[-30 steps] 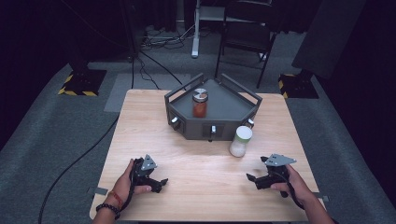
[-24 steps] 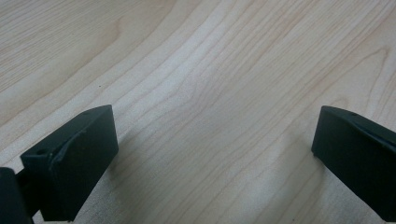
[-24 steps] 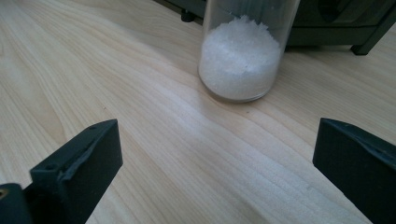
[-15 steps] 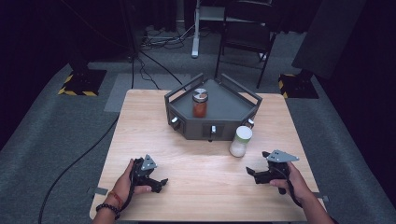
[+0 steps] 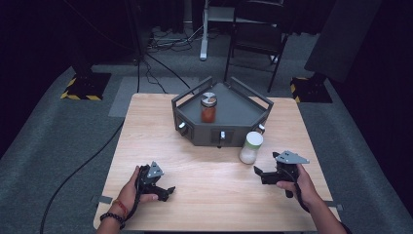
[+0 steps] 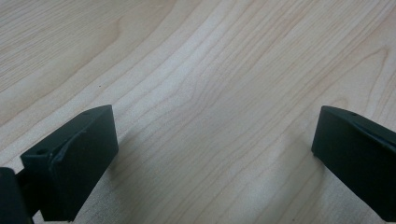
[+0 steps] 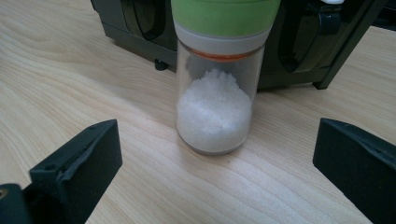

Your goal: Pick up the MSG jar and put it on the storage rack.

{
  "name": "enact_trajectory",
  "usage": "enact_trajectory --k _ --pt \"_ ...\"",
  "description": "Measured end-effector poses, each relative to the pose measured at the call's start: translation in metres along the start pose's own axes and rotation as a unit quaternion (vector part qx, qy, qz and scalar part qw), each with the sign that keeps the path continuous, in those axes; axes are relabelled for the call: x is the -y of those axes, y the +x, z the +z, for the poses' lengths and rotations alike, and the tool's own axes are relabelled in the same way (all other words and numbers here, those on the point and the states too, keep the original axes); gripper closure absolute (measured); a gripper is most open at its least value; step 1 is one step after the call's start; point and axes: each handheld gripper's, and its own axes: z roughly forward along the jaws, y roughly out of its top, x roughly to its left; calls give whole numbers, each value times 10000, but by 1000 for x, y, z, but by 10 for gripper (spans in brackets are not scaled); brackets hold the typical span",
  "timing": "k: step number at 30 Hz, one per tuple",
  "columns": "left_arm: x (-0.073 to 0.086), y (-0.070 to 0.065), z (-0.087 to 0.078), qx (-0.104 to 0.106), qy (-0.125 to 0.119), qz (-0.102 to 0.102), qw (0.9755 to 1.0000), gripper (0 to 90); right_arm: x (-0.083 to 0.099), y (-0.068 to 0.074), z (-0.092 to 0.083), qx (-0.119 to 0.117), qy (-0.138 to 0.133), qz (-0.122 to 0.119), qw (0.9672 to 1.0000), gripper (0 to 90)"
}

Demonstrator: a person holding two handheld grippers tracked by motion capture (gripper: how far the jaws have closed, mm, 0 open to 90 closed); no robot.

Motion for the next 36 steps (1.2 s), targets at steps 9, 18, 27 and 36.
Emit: enact_trajectory --k 9,18,27,36 --pt "-1 -2 0 -21 11 -22 10000 3 -4 2 7 53 -38 162 9998 13" --pt "-1 -2 0 -20 12 -23 10000 3 -15 5 21 -1 -63 162 9998 14" --pt "-1 -2 0 -19 11 -22 10000 3 -19 7 35 54 -48 216 9997 14" --pt "-1 -1 0 -13 10 -17 10000 3 -13 11 50 241 -205 392 9987 51"
